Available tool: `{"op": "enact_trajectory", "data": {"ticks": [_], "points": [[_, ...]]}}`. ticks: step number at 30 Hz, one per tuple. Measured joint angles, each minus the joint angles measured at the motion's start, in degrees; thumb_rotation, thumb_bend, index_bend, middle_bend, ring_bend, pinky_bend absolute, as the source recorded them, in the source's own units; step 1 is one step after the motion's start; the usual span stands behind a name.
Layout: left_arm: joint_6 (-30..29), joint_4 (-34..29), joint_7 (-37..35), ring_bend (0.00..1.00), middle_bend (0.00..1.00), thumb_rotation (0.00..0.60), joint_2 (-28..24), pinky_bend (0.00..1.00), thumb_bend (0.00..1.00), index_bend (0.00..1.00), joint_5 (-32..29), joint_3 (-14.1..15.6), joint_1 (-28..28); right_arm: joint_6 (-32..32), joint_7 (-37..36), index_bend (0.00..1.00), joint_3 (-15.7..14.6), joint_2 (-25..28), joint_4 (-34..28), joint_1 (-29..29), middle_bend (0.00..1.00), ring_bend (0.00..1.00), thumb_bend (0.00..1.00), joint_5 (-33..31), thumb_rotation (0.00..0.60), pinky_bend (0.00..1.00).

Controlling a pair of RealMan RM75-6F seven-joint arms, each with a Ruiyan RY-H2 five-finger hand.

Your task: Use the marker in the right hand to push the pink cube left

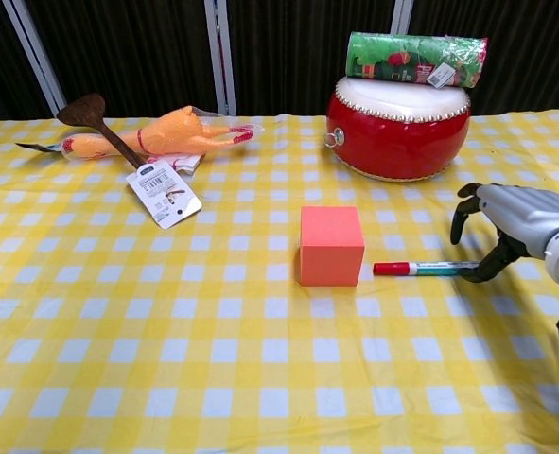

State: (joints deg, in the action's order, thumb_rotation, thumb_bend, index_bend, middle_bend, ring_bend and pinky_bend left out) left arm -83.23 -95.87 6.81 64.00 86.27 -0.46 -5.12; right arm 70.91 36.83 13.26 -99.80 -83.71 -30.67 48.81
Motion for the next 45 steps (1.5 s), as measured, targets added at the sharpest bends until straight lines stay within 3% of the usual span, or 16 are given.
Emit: {"op": "enact_trajectory", "data": {"ticks": [18, 28, 45], "points": [[-0.1, 0.0, -0.2, 0.00, 0.00, 0.600, -0.2, 0.00, 0.00, 0.00, -0.5, -0.1, 0.2, -1.9, -1.6, 0.52, -0.1, -1.2, 3.9, -0.1, 0.13, 0.00, 0.32, -0.2, 0.600, 0.00], [-0.3, -0.1, -0.5, 0.00, 0.00, 0.600, -0.3, 0.00, 0.00, 0.00, -0.8, -0.2, 0.3, -2.8, -2.6, 0.64, -0.6, -2.2, 5.5, -0.3, 0.17, 0.00, 0.49, 0.7, 0.600, 0.00], [-0.3, -0.1, -1.0, 0.00, 0.00, 0.600, -0.5, 0.00, 0.00, 0.00, -0.9, -0.2, 0.5, -1.7, -3.4, 0.64, -0.4, 1.0, 4.3, 0.1, 0.17, 0.00, 0.50, 3.4, 0.600, 0.00]]}}
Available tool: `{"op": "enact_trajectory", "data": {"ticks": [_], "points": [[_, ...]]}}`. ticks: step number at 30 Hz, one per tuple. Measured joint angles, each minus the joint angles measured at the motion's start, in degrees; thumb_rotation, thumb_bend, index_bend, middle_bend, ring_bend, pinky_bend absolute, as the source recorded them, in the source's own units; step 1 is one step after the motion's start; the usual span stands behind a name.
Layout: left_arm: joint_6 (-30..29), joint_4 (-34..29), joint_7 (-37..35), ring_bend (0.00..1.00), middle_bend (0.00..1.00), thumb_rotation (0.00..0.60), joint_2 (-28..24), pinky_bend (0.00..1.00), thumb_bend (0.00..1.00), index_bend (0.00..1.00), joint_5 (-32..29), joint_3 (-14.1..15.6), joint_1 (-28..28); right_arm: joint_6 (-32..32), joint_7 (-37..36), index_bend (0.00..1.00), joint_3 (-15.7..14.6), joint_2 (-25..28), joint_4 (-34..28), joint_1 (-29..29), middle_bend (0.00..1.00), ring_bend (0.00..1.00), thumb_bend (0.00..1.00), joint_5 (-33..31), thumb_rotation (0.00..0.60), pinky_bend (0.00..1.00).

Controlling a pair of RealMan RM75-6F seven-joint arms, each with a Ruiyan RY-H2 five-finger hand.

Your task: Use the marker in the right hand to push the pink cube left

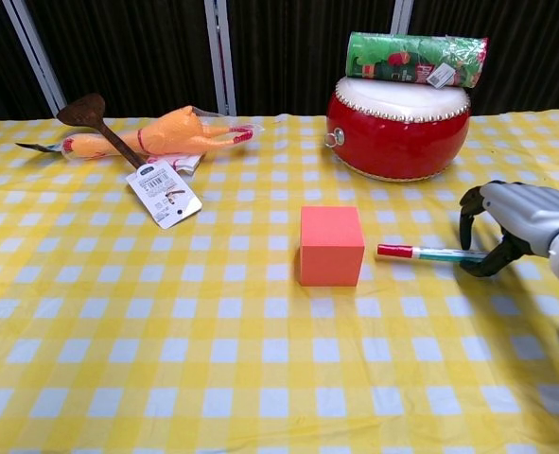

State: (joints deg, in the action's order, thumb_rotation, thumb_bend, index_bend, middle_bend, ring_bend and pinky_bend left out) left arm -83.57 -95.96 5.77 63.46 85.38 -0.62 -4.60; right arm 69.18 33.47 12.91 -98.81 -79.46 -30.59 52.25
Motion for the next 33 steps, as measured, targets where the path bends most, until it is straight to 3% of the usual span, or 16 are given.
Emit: {"op": "enact_trajectory", "data": {"ticks": [13, 33], "points": [[-0.3, 0.3, 0.8, 0.00, 0.00, 0.600, 0.3, 0.00, 0.00, 0.00, 0.7, 0.1, 0.0, -1.1, -3.6, 0.64, -0.6, 8.0, -2.7, 2.1, 0.17, 0.00, 0.50, 2.3, 0.600, 0.00], [-0.1, 0.6, -1.5, 0.00, 0.00, 0.600, -0.5, 0.00, 0.00, 0.00, 1.8, 0.7, -0.1, -4.7, -6.1, 0.66, -0.8, 6.1, -6.4, -0.1, 0.19, 0.00, 0.50, 4.0, 0.600, 0.00]]}}
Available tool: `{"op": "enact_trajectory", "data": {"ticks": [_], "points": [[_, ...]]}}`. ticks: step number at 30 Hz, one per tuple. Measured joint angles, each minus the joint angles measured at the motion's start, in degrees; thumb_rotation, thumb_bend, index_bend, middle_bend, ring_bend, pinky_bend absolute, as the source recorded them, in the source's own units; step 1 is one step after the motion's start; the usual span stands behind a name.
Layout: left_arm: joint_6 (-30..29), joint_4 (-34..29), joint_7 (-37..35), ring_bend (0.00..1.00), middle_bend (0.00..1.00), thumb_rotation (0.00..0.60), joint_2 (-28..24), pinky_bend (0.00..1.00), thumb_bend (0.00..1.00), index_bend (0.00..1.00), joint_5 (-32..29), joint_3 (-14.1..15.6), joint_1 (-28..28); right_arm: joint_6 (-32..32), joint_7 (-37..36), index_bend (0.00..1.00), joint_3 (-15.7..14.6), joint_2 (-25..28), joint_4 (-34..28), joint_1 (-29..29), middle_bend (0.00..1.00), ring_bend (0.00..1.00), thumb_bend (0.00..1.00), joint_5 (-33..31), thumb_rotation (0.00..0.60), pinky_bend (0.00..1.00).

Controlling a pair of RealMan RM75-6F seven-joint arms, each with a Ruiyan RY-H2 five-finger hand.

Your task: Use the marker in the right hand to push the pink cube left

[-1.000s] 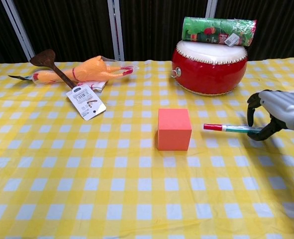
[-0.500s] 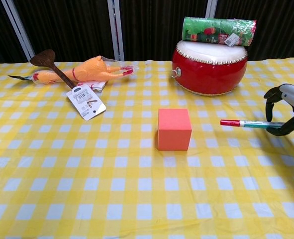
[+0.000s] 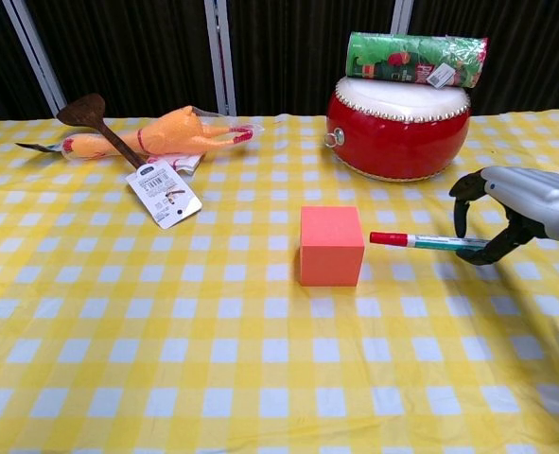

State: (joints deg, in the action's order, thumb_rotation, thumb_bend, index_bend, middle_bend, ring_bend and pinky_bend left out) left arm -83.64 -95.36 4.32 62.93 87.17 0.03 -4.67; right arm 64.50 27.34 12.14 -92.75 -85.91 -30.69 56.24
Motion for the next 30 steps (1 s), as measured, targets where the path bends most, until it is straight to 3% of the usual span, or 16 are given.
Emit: {"op": "enact_trajectory", "data": {"ticks": [16, 30], "points": [[0.9, -0.2, -2.2, 0.00, 0.00, 0.600, -0.9, 0.00, 0.00, 0.00, 0.6, 0.5, -0.4, 0.0, 5.8, 0.66, 0.8, -6.5, 3.7, -3.9, 0.19, 0.01, 0.50, -2.8, 0.600, 0.00], [0.9, -0.3, -2.7, 0.00, 0.00, 0.600, -1.2, 0.00, 0.00, 0.00, 0.6, 0.6, -0.3, 2.4, 9.2, 0.66, 0.9, -7.2, 2.6, -4.3, 0.19, 0.01, 0.50, -4.5, 0.600, 0.00]]}}
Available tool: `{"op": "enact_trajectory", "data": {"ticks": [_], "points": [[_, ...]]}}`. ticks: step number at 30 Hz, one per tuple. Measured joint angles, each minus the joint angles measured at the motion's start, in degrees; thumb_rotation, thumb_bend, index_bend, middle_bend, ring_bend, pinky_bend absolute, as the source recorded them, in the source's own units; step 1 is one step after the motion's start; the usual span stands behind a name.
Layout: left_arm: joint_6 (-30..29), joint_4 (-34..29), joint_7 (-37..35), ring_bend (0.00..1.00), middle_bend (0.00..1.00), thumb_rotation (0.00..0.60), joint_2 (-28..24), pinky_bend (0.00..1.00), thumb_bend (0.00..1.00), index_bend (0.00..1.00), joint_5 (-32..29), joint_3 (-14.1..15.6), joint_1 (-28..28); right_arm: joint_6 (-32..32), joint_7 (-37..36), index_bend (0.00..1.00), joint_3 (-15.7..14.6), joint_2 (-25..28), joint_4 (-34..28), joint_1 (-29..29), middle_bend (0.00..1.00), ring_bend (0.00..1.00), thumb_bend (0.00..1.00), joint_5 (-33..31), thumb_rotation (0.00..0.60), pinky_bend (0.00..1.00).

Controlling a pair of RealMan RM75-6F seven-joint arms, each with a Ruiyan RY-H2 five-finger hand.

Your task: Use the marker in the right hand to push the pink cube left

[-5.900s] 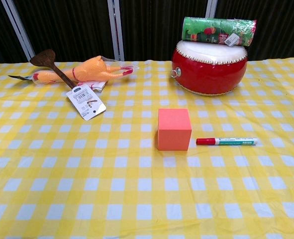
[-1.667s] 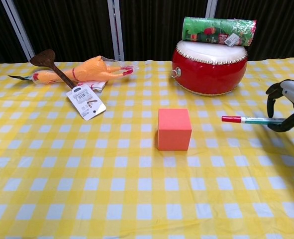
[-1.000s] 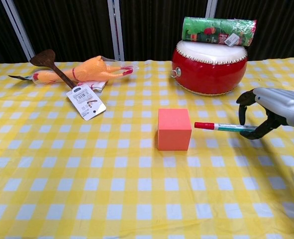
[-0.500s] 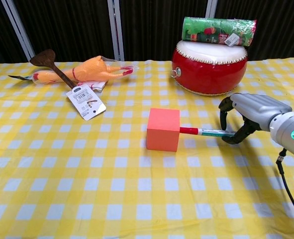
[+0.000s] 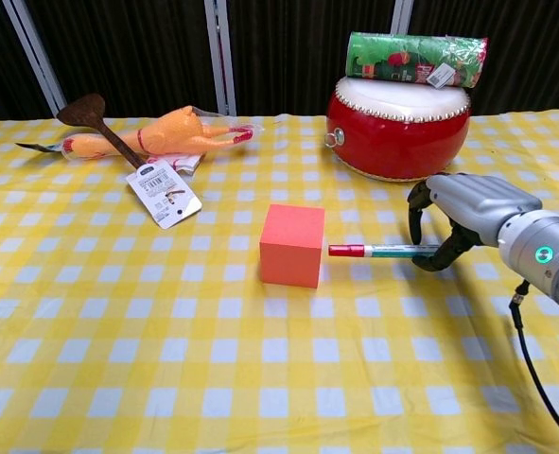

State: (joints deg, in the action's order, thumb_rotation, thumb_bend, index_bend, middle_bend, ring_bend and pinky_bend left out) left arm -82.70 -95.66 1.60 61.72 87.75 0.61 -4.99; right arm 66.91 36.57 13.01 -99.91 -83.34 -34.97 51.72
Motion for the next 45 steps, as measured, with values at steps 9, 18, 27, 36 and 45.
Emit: {"op": "enact_trajectory", "data": {"ticks": [9, 18, 27, 36, 45], "points": [[-0.3, -0.2, 0.5, 0.00, 0.00, 0.600, 0.1, 0.00, 0.00, 0.00, 0.4, 0.1, 0.1, 1.8, 0.1, 0.66, -0.1, 1.0, -1.6, 1.0, 0.19, 0.01, 0.51, -0.4, 0.600, 0.00], [0.0, -0.3, -0.2, 0.00, 0.00, 0.600, -0.1, 0.00, 0.00, 0.00, 0.1, 0.1, 0.0, 1.3, 1.1, 0.66, 0.4, -0.6, -0.8, -0.2, 0.19, 0.01, 0.51, -1.1, 0.600, 0.00], [0.6, -0.4, -1.8, 0.00, 0.00, 0.600, -0.9, 0.00, 0.00, 0.00, -0.4, 0.0, -0.2, -0.1, 2.8, 0.66, 1.6, -4.6, 1.9, -3.0, 0.19, 0.01, 0.51, -2.3, 0.600, 0.00], [0.5, -0.2, -2.2, 0.00, 0.00, 0.600, -1.1, 0.00, 0.00, 0.00, -0.1, 0.1, -0.2, -0.8, 5.7, 0.66, 2.5, -8.7, 3.1, -6.0, 0.19, 0.01, 0.52, -3.4, 0.600, 0.01], [0.2, -0.1, -2.8, 0.00, 0.00, 0.600, -1.3, 0.00, 0.00, 0.00, -0.1, 0.2, 0.1, 0.6, 7.8, 0.66, 2.7, -9.9, 2.9, -6.8, 0.19, 0.01, 0.52, -4.2, 0.600, 0.01]]}}
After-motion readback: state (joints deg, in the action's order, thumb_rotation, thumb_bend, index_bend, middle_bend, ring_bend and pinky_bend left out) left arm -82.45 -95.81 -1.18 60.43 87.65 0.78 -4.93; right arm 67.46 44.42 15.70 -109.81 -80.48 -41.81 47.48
